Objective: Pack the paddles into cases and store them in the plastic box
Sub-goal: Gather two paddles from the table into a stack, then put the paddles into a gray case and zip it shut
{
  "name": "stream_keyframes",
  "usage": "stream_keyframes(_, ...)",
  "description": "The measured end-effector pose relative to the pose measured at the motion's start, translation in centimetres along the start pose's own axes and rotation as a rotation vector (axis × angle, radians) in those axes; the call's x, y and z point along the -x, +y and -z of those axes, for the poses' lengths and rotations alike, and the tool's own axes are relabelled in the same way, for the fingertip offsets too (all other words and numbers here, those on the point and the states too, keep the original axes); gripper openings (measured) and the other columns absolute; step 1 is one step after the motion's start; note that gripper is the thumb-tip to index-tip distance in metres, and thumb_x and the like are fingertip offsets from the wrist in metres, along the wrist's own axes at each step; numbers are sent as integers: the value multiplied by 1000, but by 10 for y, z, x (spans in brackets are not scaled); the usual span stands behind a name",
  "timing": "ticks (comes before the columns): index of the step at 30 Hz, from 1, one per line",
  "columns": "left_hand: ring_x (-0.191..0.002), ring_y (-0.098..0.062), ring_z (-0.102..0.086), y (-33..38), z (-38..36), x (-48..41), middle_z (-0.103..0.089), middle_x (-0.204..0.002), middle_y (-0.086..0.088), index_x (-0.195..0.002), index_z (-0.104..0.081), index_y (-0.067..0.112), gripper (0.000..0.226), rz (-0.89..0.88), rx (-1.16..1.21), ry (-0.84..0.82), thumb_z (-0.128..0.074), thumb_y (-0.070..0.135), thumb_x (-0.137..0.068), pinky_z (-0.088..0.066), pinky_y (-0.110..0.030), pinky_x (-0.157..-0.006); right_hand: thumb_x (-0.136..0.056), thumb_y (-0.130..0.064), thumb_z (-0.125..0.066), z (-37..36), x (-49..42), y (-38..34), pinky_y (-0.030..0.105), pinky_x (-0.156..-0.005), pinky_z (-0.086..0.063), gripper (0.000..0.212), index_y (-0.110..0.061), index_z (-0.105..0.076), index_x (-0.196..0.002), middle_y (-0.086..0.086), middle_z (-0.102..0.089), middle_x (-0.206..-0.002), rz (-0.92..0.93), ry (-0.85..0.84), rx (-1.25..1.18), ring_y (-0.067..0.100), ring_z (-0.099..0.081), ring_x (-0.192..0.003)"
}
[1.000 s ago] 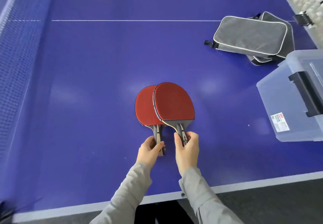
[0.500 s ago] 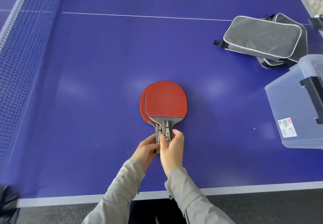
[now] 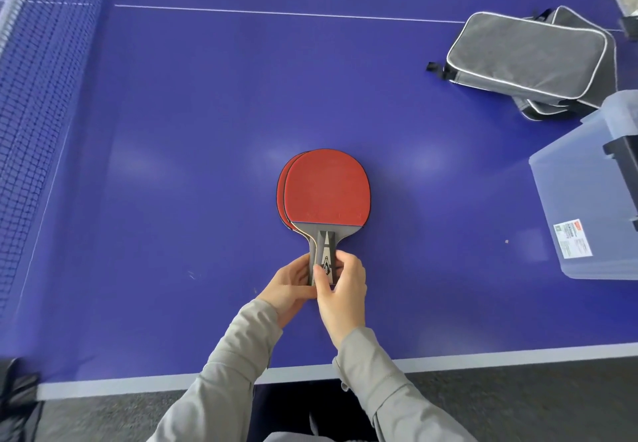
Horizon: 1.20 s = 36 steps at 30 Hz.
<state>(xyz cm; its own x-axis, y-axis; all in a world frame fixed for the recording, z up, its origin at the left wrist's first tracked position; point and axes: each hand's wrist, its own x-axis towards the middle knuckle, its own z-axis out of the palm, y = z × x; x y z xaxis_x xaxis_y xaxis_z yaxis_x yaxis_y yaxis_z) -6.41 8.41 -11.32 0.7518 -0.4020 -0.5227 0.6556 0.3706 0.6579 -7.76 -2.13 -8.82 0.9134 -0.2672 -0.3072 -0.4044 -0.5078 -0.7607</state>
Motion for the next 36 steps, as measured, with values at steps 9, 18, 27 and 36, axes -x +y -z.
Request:
stream_keyframes(9, -102, -20, -62, 3, -2, 1, -65, -107, -9, -122, -56, 6, 59, 18, -8, 5, -62, -9, -65, -51, -30, -91, -89, -32, -61, 4, 1, 5, 32, -92, -34, 33, -20, -52, -118, -10, -49, -110, 26, -23, 37, 12, -46, -110)
stream_keyframes(18, -84, -18, -68, 13, -12, -4, -67, -98, -7, -117, -58, 8, 42, 73, -26, 184, -72, 9, -78, -55, -25, -69, -92, -33, -56, 49, -15, 41, 38, -100, -30, 45, -18, -47, -133, 0, -45, -136, 64, 33, 288, 18, -35, -130)
stream_keyframes(27, -65, -10, -67, 30, -3, 14, -72, -89, -4, -97, -67, 11, 21, 10, -36, 313, -73, 15, -77, -48, -20, -52, -94, -49, -43, 53, -28, 54, 42, -112, -25, 64, -21, -24, -148, 6, -20, -156, 196, -118, 754, 22, -14, -145)
stream_keyframes(36, -71, -9, -66, 59, 99, 117, -74, -97, -5, -105, -68, 11, 36, -126, -82, 536, -74, 19, -71, -48, -16, -56, -90, -58, -40, 42, -26, 58, 48, -115, -18, 72, -25, -16, -150, 7, -6, -159, 211, -183, 903, 26, -2, -147)
